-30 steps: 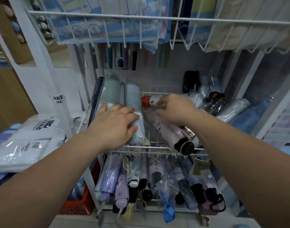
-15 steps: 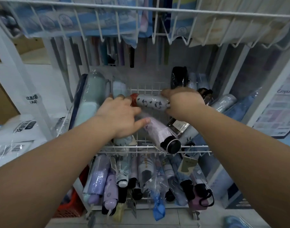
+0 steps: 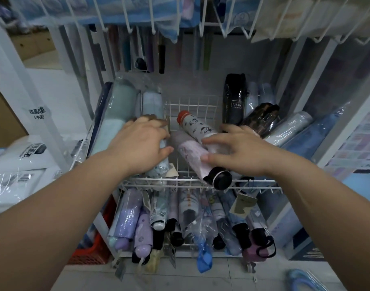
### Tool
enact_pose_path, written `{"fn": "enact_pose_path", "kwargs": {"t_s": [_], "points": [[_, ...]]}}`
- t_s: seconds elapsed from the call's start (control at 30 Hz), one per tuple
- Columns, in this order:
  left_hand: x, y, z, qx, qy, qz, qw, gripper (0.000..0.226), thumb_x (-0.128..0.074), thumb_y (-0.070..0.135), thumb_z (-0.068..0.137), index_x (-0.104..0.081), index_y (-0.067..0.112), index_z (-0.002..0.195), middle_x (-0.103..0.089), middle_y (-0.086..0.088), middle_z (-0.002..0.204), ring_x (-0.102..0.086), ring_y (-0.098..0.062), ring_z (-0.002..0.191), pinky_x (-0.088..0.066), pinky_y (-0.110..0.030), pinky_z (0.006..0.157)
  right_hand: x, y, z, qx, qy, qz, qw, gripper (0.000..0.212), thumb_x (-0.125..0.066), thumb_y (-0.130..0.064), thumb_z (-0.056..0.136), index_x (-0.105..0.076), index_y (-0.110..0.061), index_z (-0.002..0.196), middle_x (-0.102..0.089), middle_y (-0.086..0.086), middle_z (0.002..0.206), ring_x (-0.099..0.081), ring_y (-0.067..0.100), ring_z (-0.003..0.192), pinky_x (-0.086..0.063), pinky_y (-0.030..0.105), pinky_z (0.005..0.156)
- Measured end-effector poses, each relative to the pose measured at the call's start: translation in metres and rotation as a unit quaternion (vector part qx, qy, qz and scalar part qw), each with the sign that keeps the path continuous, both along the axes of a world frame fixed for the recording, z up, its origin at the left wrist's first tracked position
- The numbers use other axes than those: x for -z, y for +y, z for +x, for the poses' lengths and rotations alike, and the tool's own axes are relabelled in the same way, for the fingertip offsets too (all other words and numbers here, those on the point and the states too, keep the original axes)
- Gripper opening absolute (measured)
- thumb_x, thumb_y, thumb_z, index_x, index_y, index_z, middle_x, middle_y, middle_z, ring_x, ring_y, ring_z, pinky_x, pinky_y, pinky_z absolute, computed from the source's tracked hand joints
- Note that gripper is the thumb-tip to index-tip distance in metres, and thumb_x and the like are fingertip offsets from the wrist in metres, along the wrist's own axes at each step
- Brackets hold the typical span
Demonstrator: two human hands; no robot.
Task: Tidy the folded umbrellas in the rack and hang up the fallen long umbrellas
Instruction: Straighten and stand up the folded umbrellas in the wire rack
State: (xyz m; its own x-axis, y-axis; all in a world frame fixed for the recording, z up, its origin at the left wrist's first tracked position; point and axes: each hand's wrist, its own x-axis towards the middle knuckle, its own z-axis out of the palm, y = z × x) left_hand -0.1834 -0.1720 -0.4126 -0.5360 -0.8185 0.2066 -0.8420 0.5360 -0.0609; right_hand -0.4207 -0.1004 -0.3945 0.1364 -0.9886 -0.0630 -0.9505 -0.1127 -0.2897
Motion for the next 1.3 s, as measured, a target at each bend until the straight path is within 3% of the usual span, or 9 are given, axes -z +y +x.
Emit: {"fn": "enact_pose_path", "kwargs": {"t_s": [0.13,0.27,0.37,0.47,0.6,0.77,0.87,1.07,1.3], "points": [[0.005,-0.002,0.007,0.009,-0.002,0.009,1.000,0.057,-0.042,0.062,0.096,-0.050,0.033,0.144,-0.031,0.010,0.162,-0.028,-0.020,0.148,-0.027,-0.048,0.119,-0.011,0.011,-0.019,-0.124,0.010,0.083,0.989,0.094,-0.078,-0.078,0.054,-0.037,-0.066,0.138,-0.002,-0.024,0.165,0.007,0.013,0.153,-0.007,0.051,0.124],[0.004,-0.003,0.013,0.020,-0.007,0.018,1.000,0.060,-0.041,0.062,0.096,-0.043,0.034,0.149,-0.023,0.011,0.165,-0.020,-0.019,0.152,-0.022,-0.048,0.122,-0.008,0.007,-0.018,-0.126,0.029,0.009,0.992,0.086,-0.083,-0.067,0.056,-0.049,-0.059,0.135,-0.022,-0.030,0.159,-0.006,0.011,0.151,-0.010,0.053,0.122],[0.002,-0.005,0.016,0.030,-0.006,0.023,0.999,0.060,-0.044,0.062,0.095,-0.042,0.036,0.149,-0.024,0.009,0.165,-0.021,-0.020,0.152,-0.023,-0.050,0.122,-0.003,0.003,-0.010,-0.136,-0.021,-0.041,0.990,0.087,-0.072,-0.078,0.055,-0.053,-0.053,0.136,-0.047,-0.026,0.145,-0.028,0.010,0.141,-0.024,0.050,0.119],[0.001,-0.007,0.018,0.033,-0.010,0.025,0.999,0.060,-0.047,0.060,0.094,-0.043,0.036,0.149,-0.024,0.007,0.165,-0.021,-0.022,0.152,-0.024,-0.051,0.121,0.003,-0.004,0.005,-0.144,-0.001,-0.053,0.988,0.092,-0.060,-0.087,0.055,-0.047,-0.053,0.140,-0.054,-0.022,0.134,-0.035,0.012,0.133,-0.028,0.049,0.114],[0.001,-0.006,0.018,0.035,-0.006,0.023,0.999,0.060,-0.050,0.058,0.094,-0.044,0.035,0.149,-0.025,0.006,0.165,-0.023,-0.023,0.152,-0.025,-0.050,0.121,-0.001,0.000,0.034,-0.138,0.076,0.005,0.987,0.079,-0.055,-0.079,0.077,-0.027,-0.058,0.148,-0.053,-0.005,0.139,-0.032,0.021,0.136,-0.021,0.043,0.116],[0.000,-0.003,0.019,0.037,-0.002,0.025,0.999,0.061,-0.047,0.062,0.093,-0.043,0.036,0.149,-0.025,0.005,0.165,-0.024,-0.023,0.152,-0.026,-0.050,0.121,-0.014,-0.017,0.058,-0.057,0.075,0.102,0.990,0.056,-0.015,-0.069,0.098,-0.026,-0.054,0.150,-0.035,0.003,0.160,-0.027,0.030,0.149,-0.014,0.048,0.121],[-0.002,-0.001,0.020,0.038,-0.004,0.024,0.999,0.062,-0.046,0.063,0.093,-0.040,0.038,0.150,-0.024,0.006,0.165,-0.024,-0.023,0.152,-0.025,-0.050,0.121,-0.008,-0.049,0.070,-0.008,0.072,0.047,0.996,0.054,-0.028,-0.063,0.100,-0.038,-0.042,0.149,-0.042,0.000,0.156,-0.038,0.030,0.143,-0.025,0.054,0.117],[-0.001,-0.002,0.025,0.042,-0.023,0.022,0.999,0.062,-0.044,0.062,0.094,-0.038,0.037,0.151,-0.021,0.006,0.166,-0.023,-0.022,0.152,-0.023,-0.048,0.121,0.006,-0.085,0.094,0.059,0.137,0.079,0.986,0.066,-0.057,-0.064,0.069,-0.056,-0.038,0.130,-0.061,-0.001,0.124,-0.057,0.033,0.108,-0.041,0.056,0.100],[0.000,-0.001,0.029,0.041,-0.027,0.020,0.999,0.064,-0.042,0.064,0.094,-0.035,0.037,0.152,-0.018,0.006,0.167,-0.022,-0.020,0.152,-0.020,-0.047,0.123,0.008,-0.050,0.076,0.079,-0.053,-0.005,0.995,0.023,-0.068,-0.043,0.081,-0.070,-0.045,0.103,-0.063,-0.010,0.114,-0.060,0.023,0.111,-0.044,0.047,0.104]]}}
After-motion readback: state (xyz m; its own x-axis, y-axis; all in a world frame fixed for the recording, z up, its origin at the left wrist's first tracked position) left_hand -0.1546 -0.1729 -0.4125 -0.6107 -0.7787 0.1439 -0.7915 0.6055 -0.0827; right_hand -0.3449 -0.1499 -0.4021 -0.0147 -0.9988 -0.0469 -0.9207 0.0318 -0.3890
